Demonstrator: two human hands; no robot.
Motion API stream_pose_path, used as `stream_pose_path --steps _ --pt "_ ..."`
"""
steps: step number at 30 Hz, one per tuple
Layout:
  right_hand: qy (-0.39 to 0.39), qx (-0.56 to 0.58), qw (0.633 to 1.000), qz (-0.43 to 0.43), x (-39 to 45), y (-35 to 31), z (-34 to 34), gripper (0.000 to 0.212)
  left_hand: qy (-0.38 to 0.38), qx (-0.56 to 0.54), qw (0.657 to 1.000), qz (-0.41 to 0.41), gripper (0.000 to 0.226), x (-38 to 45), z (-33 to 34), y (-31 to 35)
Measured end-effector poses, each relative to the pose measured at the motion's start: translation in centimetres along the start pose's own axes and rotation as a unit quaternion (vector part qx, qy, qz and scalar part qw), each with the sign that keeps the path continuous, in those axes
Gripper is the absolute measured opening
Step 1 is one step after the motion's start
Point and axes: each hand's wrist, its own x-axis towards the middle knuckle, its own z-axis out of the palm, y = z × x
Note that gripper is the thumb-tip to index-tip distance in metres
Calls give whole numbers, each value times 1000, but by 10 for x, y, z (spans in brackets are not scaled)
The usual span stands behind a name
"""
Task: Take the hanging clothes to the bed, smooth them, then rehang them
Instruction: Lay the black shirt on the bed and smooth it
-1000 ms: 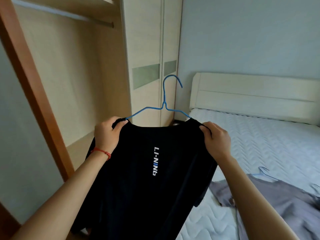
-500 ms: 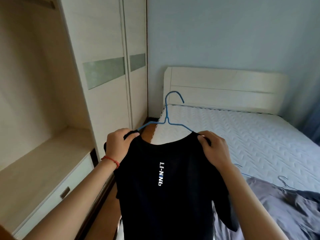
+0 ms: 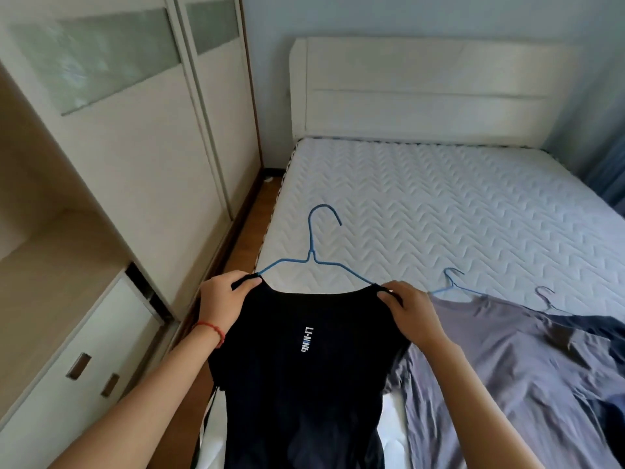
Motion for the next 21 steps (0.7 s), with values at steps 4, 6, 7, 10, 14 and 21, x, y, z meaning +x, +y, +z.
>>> stream_pose_path --steps 4,6,7,10,14,21 --pt "8 -30 998 46 14 42 29 17 -61 14 998 -4 14 25 42 -34" --pt "29 -26 997 66 24 58 45 16 -78 37 996 11 16 39 66 -50" --pt "37 -25 996 78 30 66 53 16 -85 42 995 16 17 47 78 -57" --pt "61 -27 992 103 55 89 80 18 -103 59 993 26 22 76 113 -79" --pt "62 -41 989 131 93 126 126 22 -124 104 986 36 27 103 165 -123" --pt "-81 -89 974 190 107 218 219 37 -207 274 939 23 40 82 250 -226"
